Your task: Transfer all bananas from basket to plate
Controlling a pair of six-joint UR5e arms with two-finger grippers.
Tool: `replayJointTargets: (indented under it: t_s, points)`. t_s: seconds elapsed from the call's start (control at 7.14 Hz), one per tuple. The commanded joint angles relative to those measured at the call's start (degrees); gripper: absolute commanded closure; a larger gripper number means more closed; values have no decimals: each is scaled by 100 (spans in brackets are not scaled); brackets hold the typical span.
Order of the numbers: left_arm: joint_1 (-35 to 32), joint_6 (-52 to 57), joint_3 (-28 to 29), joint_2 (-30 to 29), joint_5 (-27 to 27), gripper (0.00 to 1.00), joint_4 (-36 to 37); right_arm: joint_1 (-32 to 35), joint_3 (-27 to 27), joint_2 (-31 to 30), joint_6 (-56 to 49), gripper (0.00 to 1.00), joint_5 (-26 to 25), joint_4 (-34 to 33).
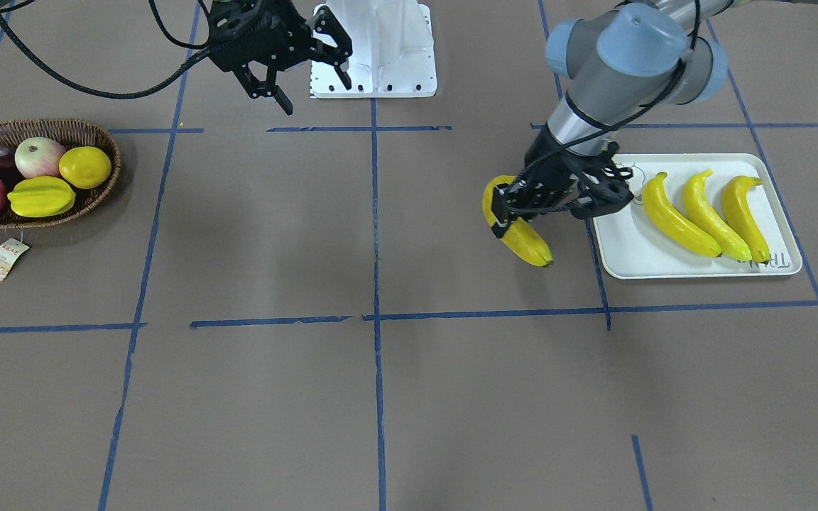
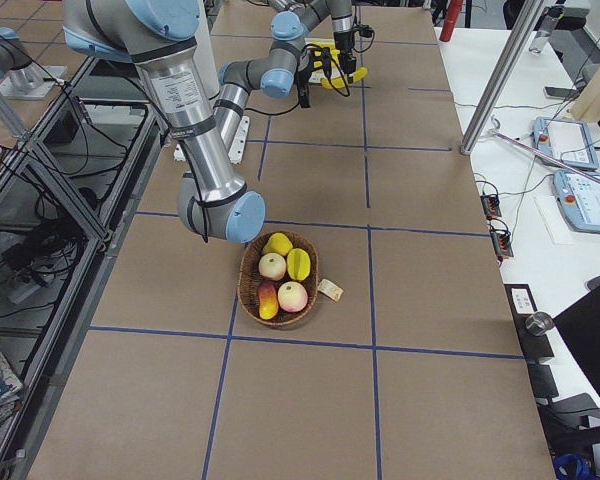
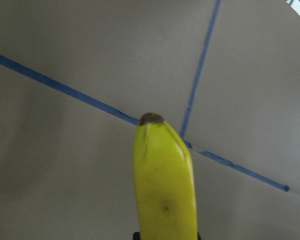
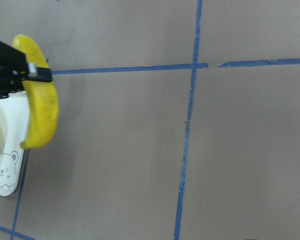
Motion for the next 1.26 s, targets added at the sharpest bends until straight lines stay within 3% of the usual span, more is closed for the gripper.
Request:
replayJointTargets:
  t_s: [0.0,0.56,0.84,0.98,1.12]
  points:
    - [-188,227,-41,582,-99,100,94,46,-18,-87,20,0,-213,-9]
    - [-355,1192,39,1643,-2,100,121,204,17,-368,20,0,-213,-17]
    - [-329,1177,21,1927,-2,100,120,213,0,-377,20,0,-222,-17]
    - [-311,1159,56,1963,-19,88,129,256,-9,-385,20,0,-213,-17]
    - [-267,1150,82,1955,-28,37,112,283,0,-420,11,0,-213,-17]
